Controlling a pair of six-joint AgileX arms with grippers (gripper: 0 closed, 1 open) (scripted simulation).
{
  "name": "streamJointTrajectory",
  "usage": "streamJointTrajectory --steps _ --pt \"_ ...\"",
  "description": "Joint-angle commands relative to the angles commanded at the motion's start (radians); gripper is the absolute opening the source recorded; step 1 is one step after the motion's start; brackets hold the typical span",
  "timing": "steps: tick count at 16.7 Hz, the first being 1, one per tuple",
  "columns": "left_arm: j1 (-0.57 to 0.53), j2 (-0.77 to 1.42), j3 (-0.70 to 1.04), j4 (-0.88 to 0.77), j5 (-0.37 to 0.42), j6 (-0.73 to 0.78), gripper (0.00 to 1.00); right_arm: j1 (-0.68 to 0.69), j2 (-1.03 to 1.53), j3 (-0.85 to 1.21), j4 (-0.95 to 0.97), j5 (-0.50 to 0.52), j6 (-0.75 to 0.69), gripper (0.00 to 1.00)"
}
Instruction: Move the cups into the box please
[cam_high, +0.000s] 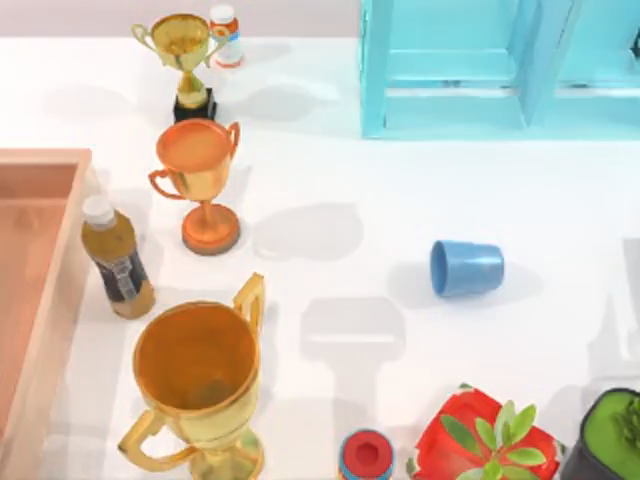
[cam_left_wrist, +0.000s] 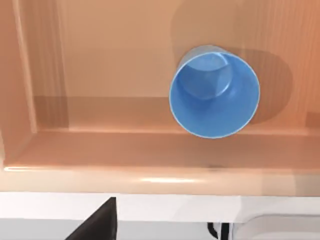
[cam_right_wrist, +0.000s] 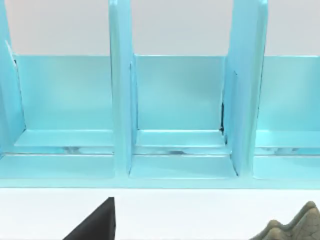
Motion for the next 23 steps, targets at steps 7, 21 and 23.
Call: streamJointTrajectory --steps 7,21,23 --pt "0.001 -0.002 0.027 -0.024 0.003 -0.003 1.0 0.0 0.0 0.0 0.0 0.0 0.0 1.0" --pt "-0.399 0.217 -0.106 0.889 0.485 0.263 1.0 0.0 0.0 0.0 0.0 0.0 0.0 1.0" --pt "-0.48 0.288 -0.145 1.1 0.578 0.309 1.0 0.0 0.0 0.0 0.0 0.0 0.0 1.0"
